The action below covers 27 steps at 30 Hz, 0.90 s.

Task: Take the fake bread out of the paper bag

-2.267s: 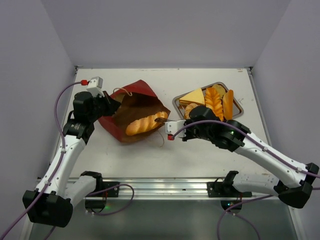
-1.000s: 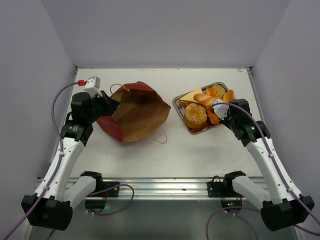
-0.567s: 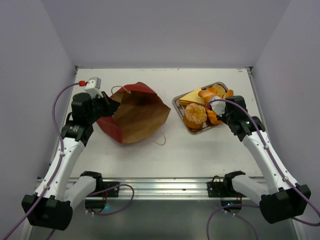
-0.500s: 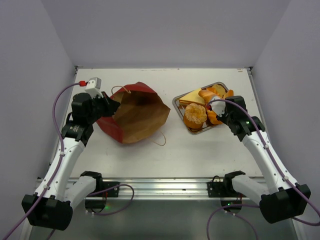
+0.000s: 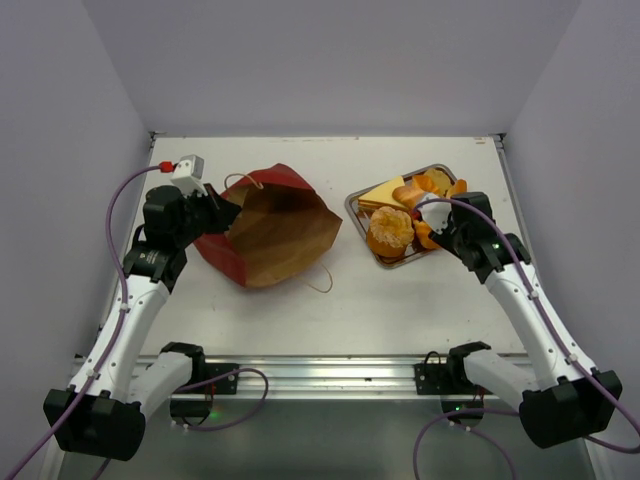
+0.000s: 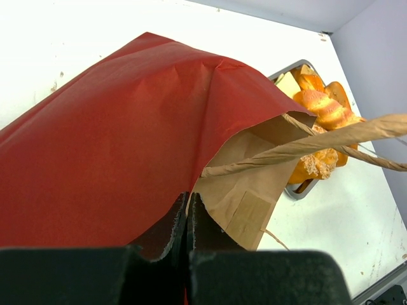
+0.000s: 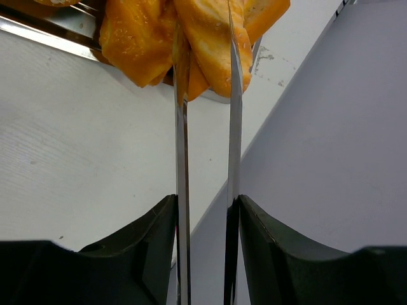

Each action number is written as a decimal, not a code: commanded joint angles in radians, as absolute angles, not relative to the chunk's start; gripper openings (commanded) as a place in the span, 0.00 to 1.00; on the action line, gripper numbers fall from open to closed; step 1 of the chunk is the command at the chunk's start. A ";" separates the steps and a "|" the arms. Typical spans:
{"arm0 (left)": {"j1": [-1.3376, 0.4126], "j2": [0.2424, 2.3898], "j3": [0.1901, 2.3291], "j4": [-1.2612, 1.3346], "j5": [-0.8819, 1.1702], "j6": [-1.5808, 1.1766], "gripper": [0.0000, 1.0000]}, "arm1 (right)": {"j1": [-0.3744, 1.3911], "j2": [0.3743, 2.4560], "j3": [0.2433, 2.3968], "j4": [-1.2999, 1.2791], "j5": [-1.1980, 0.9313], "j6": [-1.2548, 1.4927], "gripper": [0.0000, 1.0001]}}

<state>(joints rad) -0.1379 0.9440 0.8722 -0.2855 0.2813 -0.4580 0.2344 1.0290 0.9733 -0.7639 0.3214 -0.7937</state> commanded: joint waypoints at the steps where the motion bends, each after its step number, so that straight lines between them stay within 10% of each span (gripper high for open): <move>1: -0.141 0.928 0.871 -0.261 0.301 -0.437 0.00 | 0.232 1.000 1.008 -0.756 0.296 -0.778 0.47; 27: -0.141 0.860 0.857 -0.206 0.575 -0.142 0.00 | 0.232 0.917 1.173 -0.858 -0.009 -0.560 0.44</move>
<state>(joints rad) -0.1379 0.8463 0.8368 -0.2764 0.5571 -0.1127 0.2344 0.9287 1.1271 -0.8726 0.0559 -0.6189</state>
